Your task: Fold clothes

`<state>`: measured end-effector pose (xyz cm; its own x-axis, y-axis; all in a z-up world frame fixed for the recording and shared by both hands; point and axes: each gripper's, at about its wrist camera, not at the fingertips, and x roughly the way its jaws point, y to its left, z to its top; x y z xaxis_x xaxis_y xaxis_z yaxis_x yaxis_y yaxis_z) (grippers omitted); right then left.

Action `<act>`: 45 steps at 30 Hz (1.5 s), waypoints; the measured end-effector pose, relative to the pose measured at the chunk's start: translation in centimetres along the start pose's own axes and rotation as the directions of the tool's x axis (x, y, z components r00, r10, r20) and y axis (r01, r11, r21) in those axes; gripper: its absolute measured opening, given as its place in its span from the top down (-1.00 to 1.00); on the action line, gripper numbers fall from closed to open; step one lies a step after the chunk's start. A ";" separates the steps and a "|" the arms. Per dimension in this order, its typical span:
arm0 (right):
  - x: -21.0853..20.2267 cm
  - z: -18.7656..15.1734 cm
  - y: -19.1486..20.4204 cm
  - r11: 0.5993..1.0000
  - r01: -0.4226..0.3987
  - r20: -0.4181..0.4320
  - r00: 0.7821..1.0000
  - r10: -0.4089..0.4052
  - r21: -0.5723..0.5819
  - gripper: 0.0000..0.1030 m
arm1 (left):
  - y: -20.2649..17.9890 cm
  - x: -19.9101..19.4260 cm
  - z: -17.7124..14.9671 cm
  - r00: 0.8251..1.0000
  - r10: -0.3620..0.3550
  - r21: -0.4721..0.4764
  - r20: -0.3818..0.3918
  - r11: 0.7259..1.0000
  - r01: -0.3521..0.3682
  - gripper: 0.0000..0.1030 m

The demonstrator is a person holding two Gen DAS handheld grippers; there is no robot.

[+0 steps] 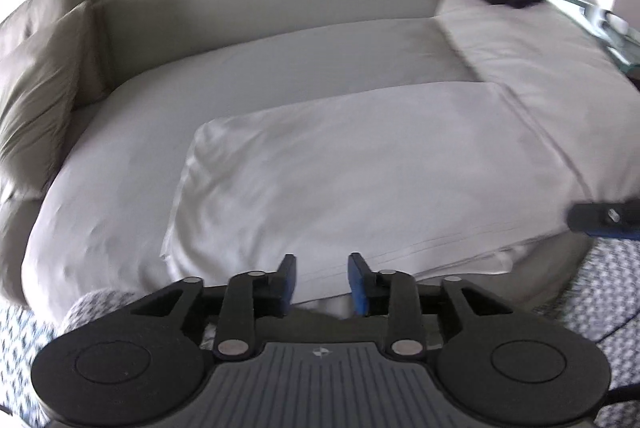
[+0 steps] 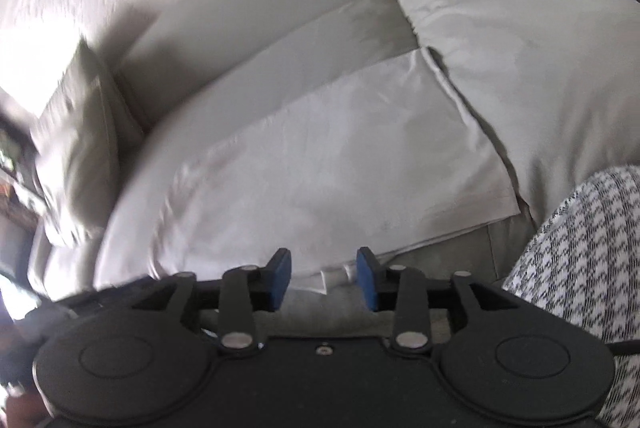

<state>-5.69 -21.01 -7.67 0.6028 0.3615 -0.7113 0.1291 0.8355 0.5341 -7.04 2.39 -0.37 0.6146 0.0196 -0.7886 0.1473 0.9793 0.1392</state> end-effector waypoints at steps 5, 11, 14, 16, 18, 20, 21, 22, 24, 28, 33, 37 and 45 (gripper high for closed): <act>-1.0 -0.1 -2.8 0.986 -0.041 0.059 0.998 0.032 0.163 0.05 | -2.0 0.5 -0.3 0.999 -0.042 0.030 -0.011 0.999 0.042 0.32; -0.2 -0.6 -7.0 0.920 -0.081 0.104 0.994 0.044 0.383 0.28 | -3.6 1.1 -1.0 0.995 -0.087 0.062 -0.050 0.994 0.090 0.31; 1.0 -0.8 -8.6 0.879 -0.106 0.112 0.992 0.061 0.465 0.29 | -3.6 1.5 -1.1 0.994 -0.092 0.054 -0.060 0.994 0.095 0.30; 2.2 -1.1 -9.5 0.845 -0.128 0.092 0.991 0.094 0.519 0.29 | -3.4 1.9 -1.1 0.994 -0.086 0.046 -0.070 0.995 0.089 0.30; 3.9 -1.7 -10.2 0.803 -0.152 0.052 0.987 0.150 0.577 0.29 | -3.3 2.2 -1.1 0.993 -0.082 0.041 -0.081 0.995 0.086 0.30; 5.2 -2.2 -10.1 0.788 -0.167 0.025 0.982 0.189 0.592 0.29 | -3.2 2.5 -1.2 0.992 -0.081 0.035 -0.092 0.996 0.084 0.30; 5.8 -2.5 -10.0 0.784 -0.172 0.018 0.979 0.201 0.596 0.29 | -3.2 2.6 -1.2 0.992 -0.080 0.033 -0.096 0.996 0.084 0.30; 6.3 -2.6 -9.9 0.782 -0.174 0.018 0.979 0.204 0.599 0.29 | -3.1 2.7 -1.2 0.992 -0.080 0.030 -0.100 0.996 0.083 0.30; 6.9 -3.0 -9.9 0.770 -0.190 0.031 0.976 0.216 0.609 0.29 | -3.1 3.0 -1.2 0.991 -0.079 0.027 -0.104 0.996 0.082 0.30; 7.9 -3.9 -10.4 0.740 -0.234 0.071 0.967 0.245 0.631 0.29 | -2.9 3.5 -1.2 0.990 -0.078 0.014 -0.114 0.997 0.080 0.29; 7.9 -4.7 -11.2 0.679 -0.321 0.176 0.945 0.275 0.660 0.30 | -2.5 4.0 -1.3 0.989 -0.079 -0.004 -0.128 0.997 0.079 0.29; 7.4 -4.6 -11.0 0.695 -0.337 0.234 0.941 0.243 0.635 0.31 | -2.1 4.0 -1.4 0.989 -0.078 -0.022 -0.129 0.997 0.076 0.29; 7.4 -3.1 -12.5 0.720 -0.324 0.348 0.930 0.122 0.614 0.31 | -1.3 4.0 -1.6 0.988 -0.080 -0.052 -0.130 0.996 0.074 0.29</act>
<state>-5.29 -27.52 -21.01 0.8499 0.2940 -0.4372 0.3811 0.2299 0.8955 -6.03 1.51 -4.71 0.4946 -0.0324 -0.8685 0.1519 0.9871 0.0497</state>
